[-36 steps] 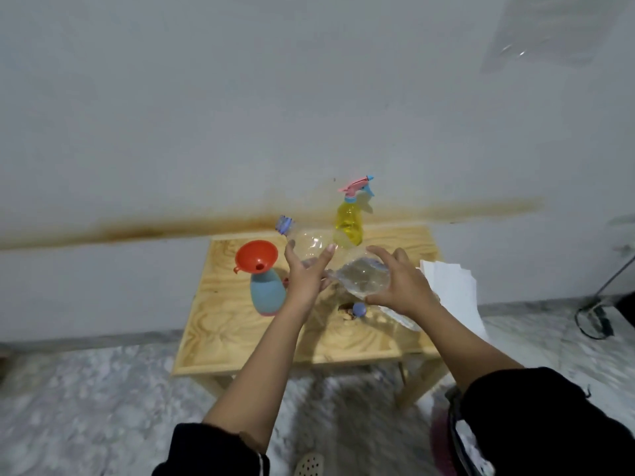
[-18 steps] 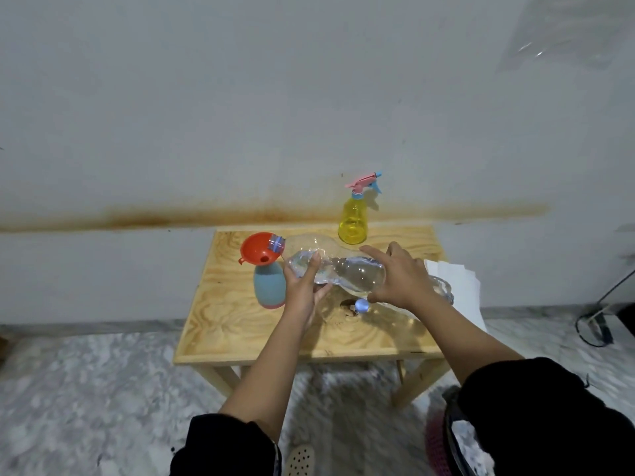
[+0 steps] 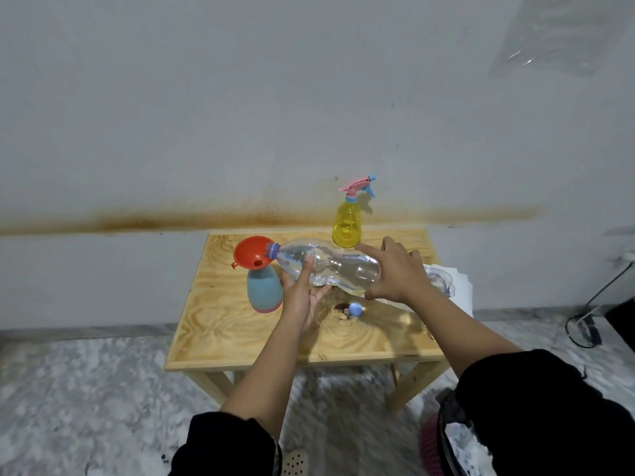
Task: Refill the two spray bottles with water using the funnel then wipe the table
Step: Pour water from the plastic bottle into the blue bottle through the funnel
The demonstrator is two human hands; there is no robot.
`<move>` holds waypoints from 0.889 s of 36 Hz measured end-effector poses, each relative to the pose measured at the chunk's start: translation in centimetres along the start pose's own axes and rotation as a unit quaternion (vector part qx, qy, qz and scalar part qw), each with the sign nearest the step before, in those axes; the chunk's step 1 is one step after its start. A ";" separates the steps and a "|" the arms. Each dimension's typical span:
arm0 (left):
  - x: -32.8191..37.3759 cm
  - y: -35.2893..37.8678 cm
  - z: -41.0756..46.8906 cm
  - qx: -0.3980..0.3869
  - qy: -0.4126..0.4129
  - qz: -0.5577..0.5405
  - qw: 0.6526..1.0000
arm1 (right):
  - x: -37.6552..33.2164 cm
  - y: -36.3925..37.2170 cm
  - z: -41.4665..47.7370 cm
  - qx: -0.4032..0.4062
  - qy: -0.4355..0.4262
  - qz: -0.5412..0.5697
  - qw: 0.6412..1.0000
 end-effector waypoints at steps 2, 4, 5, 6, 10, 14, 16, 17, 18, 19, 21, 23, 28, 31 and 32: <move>-0.1 -0.1 0.1 -0.001 0.003 -0.007 1.000 | -0.1 -0.1 0.1 -0.002 -0.002 -0.005 1.000; -0.2 -0.2 0.1 -0.001 -0.001 -0.010 1.000 | -0.2 -0.3 0.1 -0.002 -0.005 -0.012 1.000; -0.3 -0.3 0.1 0.000 -0.003 -0.008 1.000 | -0.2 -0.3 0.1 -0.001 -0.006 -0.015 1.000; -0.3 -0.3 0.1 0.002 -0.001 -0.007 1.000 | -0.3 -0.4 0.1 -0.001 -0.007 -0.017 1.000; -0.3 -0.5 0.3 0.002 0.005 -0.011 1.000 | -0.3 -0.4 0.1 -0.004 -0.006 -0.017 1.000; -0.3 -0.3 0.3 0.006 0.004 -0.006 1.000 | -0.3 -0.5 0.1 -0.002 -0.006 -0.019 1.000; -0.3 -0.3 0.2 0.009 0.004 -0.001 1.000 | -0.3 -0.5 0.1 -0.003 -0.005 -0.020 1.000; -0.3 -0.3 0.3 0.009 0.003 -0.001 1.000 | -0.3 -0.5 0.1 -0.004 -0.005 -0.020 1.000; -0.3 -0.3 0.4 0.009 0.002 0.001 1.000 | -0.2 -0.6 0.1 -0.003 -0.005 -0.020 1.000; -0.3 -0.2 0.5 0.006 0.001 0.002 1.000 | -0.2 -0.6 0.1 -0.002 -0.004 -0.020 1.000; -0.4 0.0 0.5 0.000 -0.001 0.001 1.000 | -0.1 -0.7 0.2 0.000 -0.004 -0.021 1.000; -0.4 0.0 0.6 -0.001 -0.001 0.001 1.000 | 0.0 -0.8 0.2 -0.001 -0.004 -0.023 1.000; -0.7 0.2 0.6 0.006 -0.008 -0.002 1.000 | 0.2 -1.0 0.4 0.000 -0.006 -0.032 0.999; -0.8 0.4 0.6 0.009 -0.007 0.001 1.000 | 0.4 -1.0 0.4 -0.004 -0.005 -0.033 0.999; -0.9 0.3 0.7 0.007 -0.008 0.002 1.000 | 0.5 -1.0 0.4 -0.005 -0.004 -0.033 0.999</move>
Point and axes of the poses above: each hand's wrist, its own z-axis towards the middle knuckle, its own y-axis out of the palm, x = y × z, the point moved 6 cm from there along z, towards the middle knuckle, and after that the axes turned 8 degrees about -z, right-handed, at the moved point
